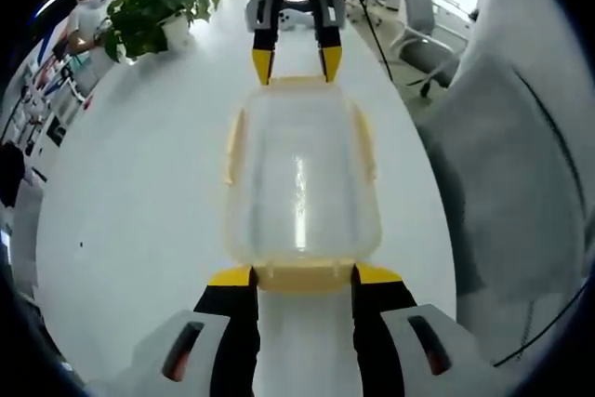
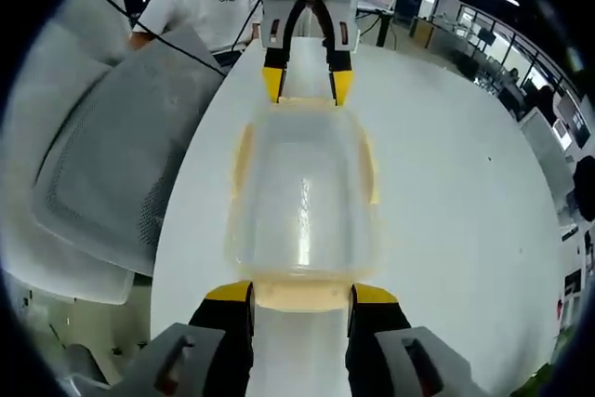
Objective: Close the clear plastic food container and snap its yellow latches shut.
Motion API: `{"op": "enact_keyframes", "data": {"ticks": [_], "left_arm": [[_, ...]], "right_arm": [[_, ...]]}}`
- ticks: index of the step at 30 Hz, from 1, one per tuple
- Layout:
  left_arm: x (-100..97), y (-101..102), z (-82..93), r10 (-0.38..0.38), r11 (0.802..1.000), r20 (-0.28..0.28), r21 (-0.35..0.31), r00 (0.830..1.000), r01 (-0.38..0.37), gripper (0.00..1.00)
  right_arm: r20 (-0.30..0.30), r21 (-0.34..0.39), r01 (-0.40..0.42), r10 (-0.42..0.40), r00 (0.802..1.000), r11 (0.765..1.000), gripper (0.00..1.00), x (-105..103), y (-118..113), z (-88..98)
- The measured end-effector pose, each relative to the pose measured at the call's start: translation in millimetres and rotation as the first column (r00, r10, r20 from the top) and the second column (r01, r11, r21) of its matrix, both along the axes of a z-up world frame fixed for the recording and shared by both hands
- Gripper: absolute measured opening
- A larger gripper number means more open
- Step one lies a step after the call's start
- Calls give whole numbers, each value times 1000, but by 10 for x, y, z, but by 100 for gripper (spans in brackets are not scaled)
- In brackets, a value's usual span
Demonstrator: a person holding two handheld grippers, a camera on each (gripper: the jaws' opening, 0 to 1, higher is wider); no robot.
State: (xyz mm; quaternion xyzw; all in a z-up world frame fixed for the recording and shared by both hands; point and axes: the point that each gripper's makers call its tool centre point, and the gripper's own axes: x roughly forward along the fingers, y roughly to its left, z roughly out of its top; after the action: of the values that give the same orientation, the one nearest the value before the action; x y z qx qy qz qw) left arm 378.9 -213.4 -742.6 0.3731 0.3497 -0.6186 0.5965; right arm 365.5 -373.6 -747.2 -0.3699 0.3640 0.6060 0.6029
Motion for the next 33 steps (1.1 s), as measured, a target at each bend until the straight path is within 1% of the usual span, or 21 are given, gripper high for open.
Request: {"op": "enact_keyframes", "data": {"ticks": [5,7,8,13,22,27,29,33], "left_arm": [[-9,6,-10,3,1000,-7,1,1000,-3,36],[-19,13,-14,0,1000,-6,2,1000,0,36],[-23,15,-16,0,1000,-7,3,1000,0,36],[-25,22,-34,-16,1000,8,24,1000,16,37],[-29,39,-44,5,1000,2,20,1000,-5,37],[-31,45,-46,16,1000,1,13,1000,-16,39],[-53,54,-58,25,1000,-13,16,1000,-25,41],[-67,60,-56,25,1000,-14,15,1000,-24,43]], "right_arm": [[-5,4,8,-8,1000,1000,36,-18,11,2],[3,2,3,-3,1000,1000,36,-16,12,-2],[-6,3,10,-10,1000,1000,36,-25,16,-3],[-9,-9,15,-15,1000,1000,37,-38,30,-4],[-8,-16,23,-23,1000,1000,37,-41,30,-28],[-25,-14,46,-46,999,999,37,-47,22,-28],[-37,-16,59,-60,998,998,37,-51,23,-26],[-45,-17,73,-74,996,997,37,-57,8,-28]]}}
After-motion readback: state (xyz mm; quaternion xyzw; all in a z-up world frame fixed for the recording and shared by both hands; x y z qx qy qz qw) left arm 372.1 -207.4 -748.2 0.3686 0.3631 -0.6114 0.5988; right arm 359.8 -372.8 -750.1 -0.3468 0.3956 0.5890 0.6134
